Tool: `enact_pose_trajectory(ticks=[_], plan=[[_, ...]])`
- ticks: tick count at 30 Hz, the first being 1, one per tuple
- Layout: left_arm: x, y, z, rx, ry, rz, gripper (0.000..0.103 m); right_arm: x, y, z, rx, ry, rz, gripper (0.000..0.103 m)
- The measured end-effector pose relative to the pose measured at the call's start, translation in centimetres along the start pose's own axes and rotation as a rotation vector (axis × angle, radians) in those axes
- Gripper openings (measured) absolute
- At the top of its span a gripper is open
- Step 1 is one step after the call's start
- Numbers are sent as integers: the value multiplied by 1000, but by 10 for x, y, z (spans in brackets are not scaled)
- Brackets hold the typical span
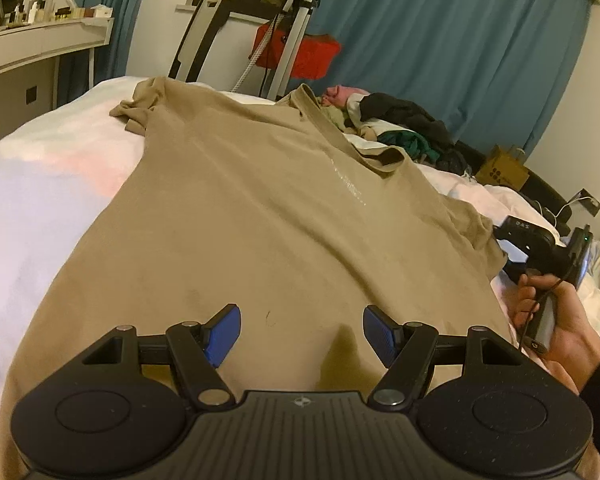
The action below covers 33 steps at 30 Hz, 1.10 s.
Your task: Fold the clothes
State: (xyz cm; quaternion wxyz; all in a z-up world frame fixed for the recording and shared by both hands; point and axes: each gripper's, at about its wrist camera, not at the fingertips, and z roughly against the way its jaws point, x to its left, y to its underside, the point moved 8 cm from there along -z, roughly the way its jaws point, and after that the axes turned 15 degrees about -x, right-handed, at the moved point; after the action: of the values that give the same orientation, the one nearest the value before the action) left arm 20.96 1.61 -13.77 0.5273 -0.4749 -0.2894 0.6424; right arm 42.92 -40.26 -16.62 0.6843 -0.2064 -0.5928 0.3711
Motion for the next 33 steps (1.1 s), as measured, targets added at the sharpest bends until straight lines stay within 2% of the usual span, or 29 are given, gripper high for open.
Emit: enact_pose_trajectory(ticks=[1, 2, 3, 7, 9, 14, 17, 19, 20, 23, 26, 29, 33], plan=[[1, -1, 1, -5, -6, 13, 70, 2, 1, -2, 10, 3, 18, 14], [3, -2, 1, -5, -7, 29, 70, 4, 1, -3, 20, 22, 40, 8], [4, -3, 1, -4, -6, 46, 70, 5, -4, -1, 10, 47, 56, 7], [9, -11, 4, -50, -29, 59, 70, 8, -50, 15, -121, 105, 72, 7], [13, -12, 3, -49, -33, 72, 70, 10, -73, 26, -186, 135, 98, 7], [18, -11, 0, -24, -29, 89, 70, 1, -86, 37, -240, 231, 154, 7], [17, -10, 1, -11, -16, 98, 70, -14, -76, 37, -227, 265, 74, 12], [17, -10, 2, -9, -7, 98, 70, -22, -69, 39, -191, 273, -2, 26], [16, -10, 2, -10, -5, 96, 70, -23, -66, 41, -178, 270, -40, 40], [14, -10, 5, -11, 4, 102, 70, -21, -60, 56, -158, 196, -189, 65], [10, -7, 7, -1, 18, 123, 70, -29, -42, 72, -120, 144, -425, 67], [7, -4, 11, 12, 30, 135, 70, -34, -10, 76, -26, 107, -634, 68], [1, -2, 14, 5, 39, 111, 70, -20, 14, 55, 69, 119, -560, 69]])
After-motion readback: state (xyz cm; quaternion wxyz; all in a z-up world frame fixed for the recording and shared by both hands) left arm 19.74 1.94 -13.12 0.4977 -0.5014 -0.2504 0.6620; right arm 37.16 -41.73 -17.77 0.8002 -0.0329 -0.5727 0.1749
